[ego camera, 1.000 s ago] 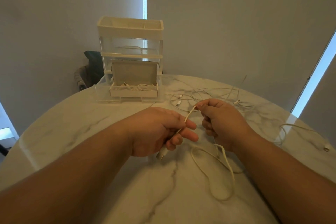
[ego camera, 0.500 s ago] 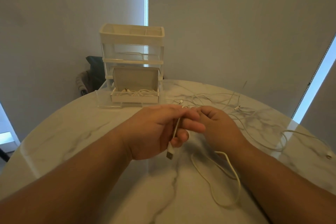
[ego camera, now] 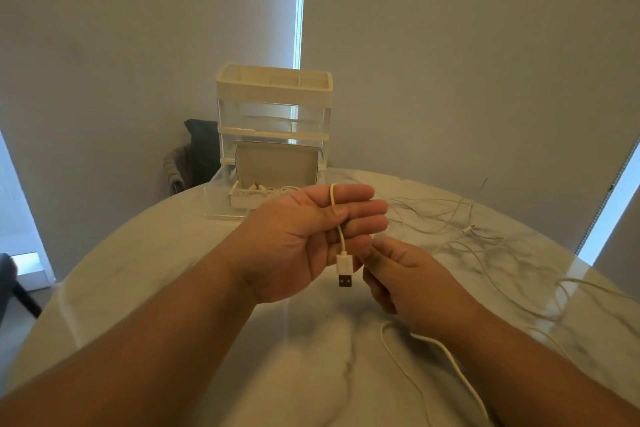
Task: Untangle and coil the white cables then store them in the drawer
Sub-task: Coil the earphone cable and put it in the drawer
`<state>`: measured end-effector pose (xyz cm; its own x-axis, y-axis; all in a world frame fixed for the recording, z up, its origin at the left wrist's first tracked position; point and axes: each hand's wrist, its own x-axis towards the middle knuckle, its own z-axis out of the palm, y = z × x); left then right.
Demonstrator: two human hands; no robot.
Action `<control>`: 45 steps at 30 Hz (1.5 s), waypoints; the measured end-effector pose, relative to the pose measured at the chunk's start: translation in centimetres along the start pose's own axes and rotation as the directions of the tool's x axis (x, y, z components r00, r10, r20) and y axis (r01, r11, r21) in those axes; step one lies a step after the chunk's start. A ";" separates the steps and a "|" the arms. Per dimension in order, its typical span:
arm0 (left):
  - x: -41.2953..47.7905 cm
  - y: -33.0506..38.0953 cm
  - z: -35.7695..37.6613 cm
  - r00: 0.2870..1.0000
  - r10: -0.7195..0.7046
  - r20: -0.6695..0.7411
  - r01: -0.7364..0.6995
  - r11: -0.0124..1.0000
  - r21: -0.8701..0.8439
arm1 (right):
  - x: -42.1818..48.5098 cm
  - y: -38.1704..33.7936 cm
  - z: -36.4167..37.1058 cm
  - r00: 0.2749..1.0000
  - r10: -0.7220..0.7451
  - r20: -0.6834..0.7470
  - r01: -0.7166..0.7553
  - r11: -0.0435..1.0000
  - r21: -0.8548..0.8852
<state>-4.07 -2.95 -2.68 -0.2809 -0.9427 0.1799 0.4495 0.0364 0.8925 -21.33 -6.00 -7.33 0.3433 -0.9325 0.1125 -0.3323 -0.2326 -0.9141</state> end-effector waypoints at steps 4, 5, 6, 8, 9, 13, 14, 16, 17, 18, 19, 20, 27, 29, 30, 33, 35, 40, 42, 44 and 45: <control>0.1 -0.4 -0.4 1.000 -0.022 0.011 0.022 0.999 0.028 | 0.2 0.1 -0.4 0.972 0.172 0.157 -0.227 0.851 0.473; 0.1 -0.4 -0.4 0.999 -0.031 0.017 0.031 0.999 0.037 | 0.4 0.2 -0.7 0.963 0.192 0.190 -0.264 0.813 0.519; 0.1 -0.4 -0.5 0.999 -0.042 0.021 0.040 0.998 0.052 | 0.5 0.2 -1.0 0.958 0.203 0.204 -0.283 0.794 0.538; 0.2 -0.4 -0.4 0.998 -0.053 0.026 0.051 0.995 0.083 | 0.7 0.5 -1.4 0.957 0.217 0.195 -0.288 0.804 0.521; 0.2 -0.4 -0.3 0.998 -0.057 0.029 0.054 0.995 0.087 | 0.8 0.6 -1.5 0.958 0.222 0.179 -0.283 0.826 0.487; 0.1 -0.4 0.1 0.995 -0.093 0.033 0.090 0.992 0.092 | 0.9 0.9 -1.0 0.967 0.227 0.113 -0.252 0.912 0.325; 0.2 -0.4 0.1 0.994 -0.104 0.025 0.101 0.987 0.123 | 0.8 0.9 -0.9 0.966 0.234 0.107 -0.256 0.919 0.301; 0.3 -0.6 0.1 0.993 -0.118 0.005 0.115 0.976 0.184 | 0.7 0.8 -0.8 0.961 0.259 0.092 -0.275 0.916 0.294; 0.3 -0.7 0.1 0.992 -0.125 -0.003 0.123 0.973 0.193 | 0.7 0.7 -0.8 0.960 0.270 0.069 -0.278 0.910 0.309; 0.3 -0.8 0.1 0.991 -0.135 -0.008 0.134 0.973 0.187 | 0.7 0.8 -0.8 0.960 0.278 0.032 -0.273 0.908 0.319; 0.3 -0.9 0.1 0.989 -0.146 0.001 0.143 0.974 0.175 | 0.7 0.8 -0.7 0.960 0.279 -0.014 -0.261 0.912 0.317; 0.3 -0.9 0.2 0.988 -0.155 0.026 0.148 0.975 0.165 | 0.7 0.7 -0.6 0.961 0.269 -0.065 -0.240 0.926 0.290; 0.3 -0.8 0.3 0.997 -0.073 -0.007 0.074 0.992 0.099 | 0.0 -0.8 -0.3 0.988 0.020 -0.153 -0.067 0.950 -0.305; 0.4 -0.8 0.3 0.998 -0.027 -0.065 0.033 0.995 0.091 | -0.3 -1.1 0.3 0.998 0.017 -0.055 -0.036 0.929 -0.367; 0.5 -0.9 0.2 0.995 -0.009 -0.095 0.018 0.996 0.088 | -0.4 -1.2 0.6 1.000 0.022 -0.009 -0.024 0.925 -0.379; 0.7 -1.0 0.2 0.987 0.001 -0.163 0.006 0.999 0.047 | -0.7 -1.3 1.1 0.997 0.031 0.077 0.000 0.927 -0.376; 0.8 -1.0 0.0 0.984 -0.010 -0.180 0.009 1.000 -0.008 | -1.0 -1.3 1.1 0.994 0.043 0.099 -0.006 0.937 -0.350; 0.7 -0.9 -0.2 0.983 -0.004 -0.184 0.017 0.997 0.070 | -1.2 -1.4 0.8 0.989 0.019 0.149 0.032 0.943 -0.331; 0.9 -1.0 -0.5 0.975 -0.005 -0.223 0.029 0.994 0.103 | -1.1 -1.2 0.6 0.988 0.007 0.154 0.049 0.932 -0.360; 1.1 -1.2 -0.8 0.965 -0.020 -0.261 0.053 0.992 0.118 | -1.1 -1.2 0.6 0.984 0.008 0.176 0.060 0.923 -0.380; 1.2 -1.4 -0.8 0.962 -0.032 -0.272 0.070 0.989 0.131 | -1.1 -1.1 0.6 0.981 0.013 0.195 0.064 0.922 -0.382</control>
<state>-4.33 -4.39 -4.03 -0.0541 -0.9980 0.0321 0.3135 0.0135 0.9495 -20.84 -4.55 -6.62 0.5038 -0.8635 0.0227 -0.6200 -0.3797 -0.6866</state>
